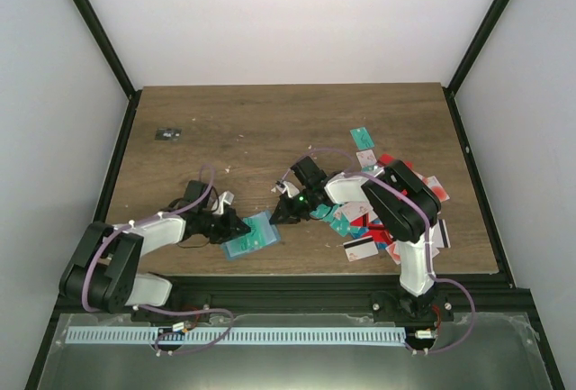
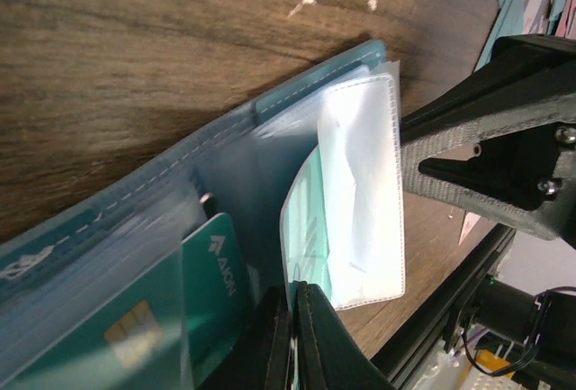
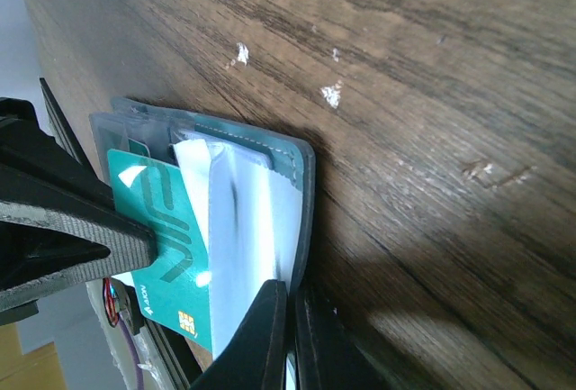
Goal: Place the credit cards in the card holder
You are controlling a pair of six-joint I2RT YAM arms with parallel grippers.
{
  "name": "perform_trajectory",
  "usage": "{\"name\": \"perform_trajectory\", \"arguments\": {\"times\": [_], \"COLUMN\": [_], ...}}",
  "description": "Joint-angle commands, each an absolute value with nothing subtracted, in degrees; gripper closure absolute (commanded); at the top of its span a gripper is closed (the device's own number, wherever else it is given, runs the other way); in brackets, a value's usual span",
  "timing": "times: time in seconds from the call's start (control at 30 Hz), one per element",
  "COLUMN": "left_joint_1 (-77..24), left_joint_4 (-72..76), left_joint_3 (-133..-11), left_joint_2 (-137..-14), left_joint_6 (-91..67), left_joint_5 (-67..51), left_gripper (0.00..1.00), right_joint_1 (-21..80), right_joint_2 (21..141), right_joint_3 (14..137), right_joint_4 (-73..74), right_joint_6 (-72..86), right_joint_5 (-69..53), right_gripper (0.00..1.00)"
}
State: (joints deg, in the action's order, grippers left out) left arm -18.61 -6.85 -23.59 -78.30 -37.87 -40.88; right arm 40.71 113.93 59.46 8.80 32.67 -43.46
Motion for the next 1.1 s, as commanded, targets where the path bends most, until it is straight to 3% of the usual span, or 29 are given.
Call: {"name": "perform_trajectory", "arguments": {"times": [0.0,0.43,0.7,1.07], "left_joint_1": [-18.43,-18.54,-18.59,-18.64], "left_joint_4": [-5.93,-0.07,-0.24,-0.35], "left_joint_3": [-23.63,-22.07,-21.80,-21.96], "left_joint_2": [-76.89,-80.20,-81.09,-81.37], "left_joint_6": [-36.19,-34.74,-33.85,-33.57], "left_joint_5": [-35.21,-39.17,-39.32,-39.82], "left_gripper": [0.96,0.96,0.96,0.96], "right_joint_1": [42.00,41.77,41.04,41.04], "right_joint_2": [118.72,115.12,110.10,109.43], "right_joint_3": [54.65,62.29,63.17,57.92], "right_joint_4": [20.19,30.90,35.11,25.33], "right_joint_6": [32.60,26.82,25.08,29.35], "right_joint_5": [-32.86,-29.17,-27.11,-37.08], "right_gripper": [0.99,0.85,0.85,0.89]}}
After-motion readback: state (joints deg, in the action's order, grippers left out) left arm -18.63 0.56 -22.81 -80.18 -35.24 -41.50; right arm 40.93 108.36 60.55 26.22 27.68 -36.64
